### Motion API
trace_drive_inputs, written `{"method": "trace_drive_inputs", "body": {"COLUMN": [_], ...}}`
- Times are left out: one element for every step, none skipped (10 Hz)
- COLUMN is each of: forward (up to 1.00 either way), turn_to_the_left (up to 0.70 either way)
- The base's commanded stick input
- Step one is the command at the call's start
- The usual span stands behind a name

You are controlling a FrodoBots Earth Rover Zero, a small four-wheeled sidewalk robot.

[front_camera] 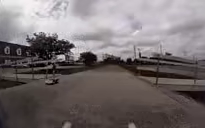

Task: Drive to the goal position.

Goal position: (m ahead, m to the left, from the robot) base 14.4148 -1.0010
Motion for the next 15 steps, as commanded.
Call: {"method": "trace_drive_inputs", "body": {"forward": [0.60,0.60,0.60,0.60,0.60,0.60,0.60,0.60,0.60,0.60,0.60,0.60,0.60,0.60,0.60], "turn_to_the_left": [0.00,0.00,0.08,0.13,0.15,0.15,0.09,0.01,0.00,0.00,0.00,0.00,0.00,0.00,0.00]}}
